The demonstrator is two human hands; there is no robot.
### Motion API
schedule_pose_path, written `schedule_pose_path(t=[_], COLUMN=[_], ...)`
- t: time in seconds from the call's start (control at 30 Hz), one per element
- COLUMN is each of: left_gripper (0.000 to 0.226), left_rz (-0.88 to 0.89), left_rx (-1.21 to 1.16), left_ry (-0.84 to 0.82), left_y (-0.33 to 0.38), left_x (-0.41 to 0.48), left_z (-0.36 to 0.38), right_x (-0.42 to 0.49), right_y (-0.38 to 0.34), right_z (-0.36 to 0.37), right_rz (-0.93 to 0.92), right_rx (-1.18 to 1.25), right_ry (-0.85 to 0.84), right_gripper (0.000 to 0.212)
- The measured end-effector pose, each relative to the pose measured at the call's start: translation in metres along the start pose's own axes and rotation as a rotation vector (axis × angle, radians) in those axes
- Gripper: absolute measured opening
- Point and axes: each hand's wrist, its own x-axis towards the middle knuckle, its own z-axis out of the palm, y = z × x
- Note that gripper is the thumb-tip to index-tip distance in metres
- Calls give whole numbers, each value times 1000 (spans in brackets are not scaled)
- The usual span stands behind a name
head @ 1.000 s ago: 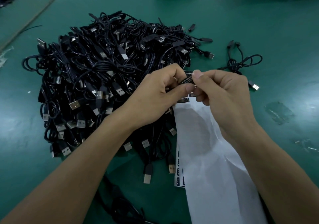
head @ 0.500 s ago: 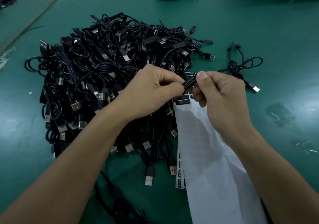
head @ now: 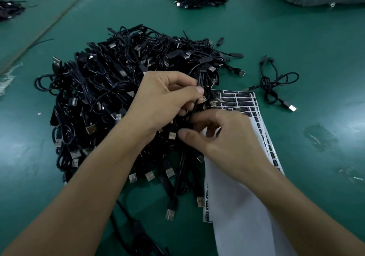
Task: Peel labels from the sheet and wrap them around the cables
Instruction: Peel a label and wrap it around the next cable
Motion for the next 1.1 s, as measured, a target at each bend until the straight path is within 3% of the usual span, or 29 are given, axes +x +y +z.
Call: schedule_pose_path(t=[0.17,0.33,0.53,0.87,1.1], left_gripper=[12,20,31,27,25], left_rz=[-4,4,-31,-22,-20], left_rx=[-84,-217,-276,-153,-136], left_ry=[84,190,217,178,182], left_y=[3,9,11,7,3], left_x=[-1,0,1,1,3], left_z=[-1,-5,-9,-6,-7], right_x=[-6,-6,1,81,116], right_y=[-5,-10,-21,32,60], right_z=[15,14,-7,-118,-118], right_rz=[-28,3,4,303,397], right_rx=[38,223,277,-508,-696], right_ry=[-78,14,157,388,327], right_gripper=[8,17,18,50,31])
